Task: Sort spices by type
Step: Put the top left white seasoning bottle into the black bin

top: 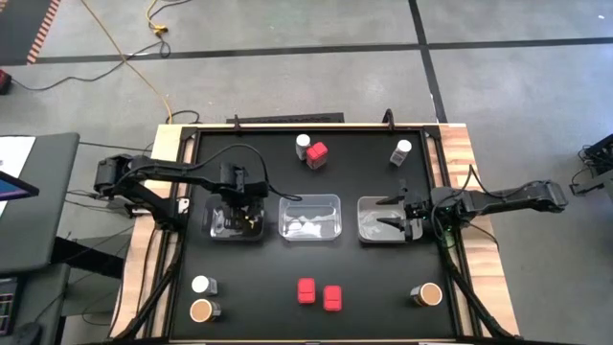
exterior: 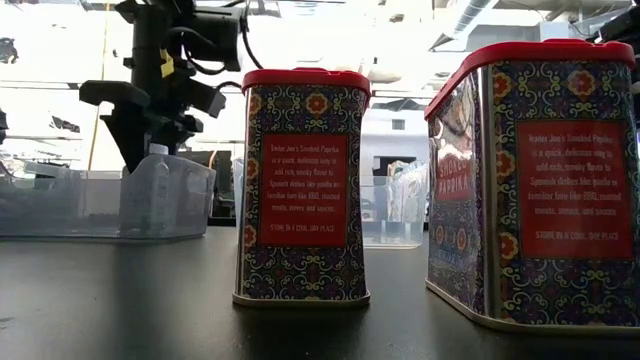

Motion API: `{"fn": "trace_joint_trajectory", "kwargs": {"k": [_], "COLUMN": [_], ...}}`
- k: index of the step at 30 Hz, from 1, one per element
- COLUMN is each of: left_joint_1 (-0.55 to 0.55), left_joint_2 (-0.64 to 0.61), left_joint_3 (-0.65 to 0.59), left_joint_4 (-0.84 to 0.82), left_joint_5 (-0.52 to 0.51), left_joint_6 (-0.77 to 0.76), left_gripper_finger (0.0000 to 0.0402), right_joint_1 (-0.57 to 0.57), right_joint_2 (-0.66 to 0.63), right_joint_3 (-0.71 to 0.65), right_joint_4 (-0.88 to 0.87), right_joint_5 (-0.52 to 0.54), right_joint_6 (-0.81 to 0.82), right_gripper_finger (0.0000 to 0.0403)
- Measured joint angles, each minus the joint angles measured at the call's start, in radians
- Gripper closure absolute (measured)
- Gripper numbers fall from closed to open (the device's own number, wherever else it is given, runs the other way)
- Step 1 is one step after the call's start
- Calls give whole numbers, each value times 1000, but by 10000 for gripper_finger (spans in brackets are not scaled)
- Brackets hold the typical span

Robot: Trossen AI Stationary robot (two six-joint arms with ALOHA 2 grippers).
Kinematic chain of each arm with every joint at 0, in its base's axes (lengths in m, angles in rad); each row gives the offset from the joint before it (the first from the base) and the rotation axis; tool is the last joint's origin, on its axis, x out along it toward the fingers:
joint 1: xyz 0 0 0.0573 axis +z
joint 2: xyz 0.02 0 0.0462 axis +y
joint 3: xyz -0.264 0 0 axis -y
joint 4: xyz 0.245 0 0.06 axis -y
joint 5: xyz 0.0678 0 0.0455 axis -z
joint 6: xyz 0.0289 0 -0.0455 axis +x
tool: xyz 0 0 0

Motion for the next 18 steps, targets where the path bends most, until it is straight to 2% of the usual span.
{"fn": "trace_joint_trajectory", "kwargs": {"k": [18], "left_joint_1": [0], "left_joint_2": [-2], "left_joint_3": [2], "left_joint_4": [1], "left_joint_5": [3], "left_joint_6": [-24], "left_gripper_finger": [131], "right_joint_1": [0], "right_joint_2": [0], "right_joint_3": [0], "right_joint_4": [0], "right_joint_5": [0], "right_joint_6": [0], "right_gripper_finger": [117]}}
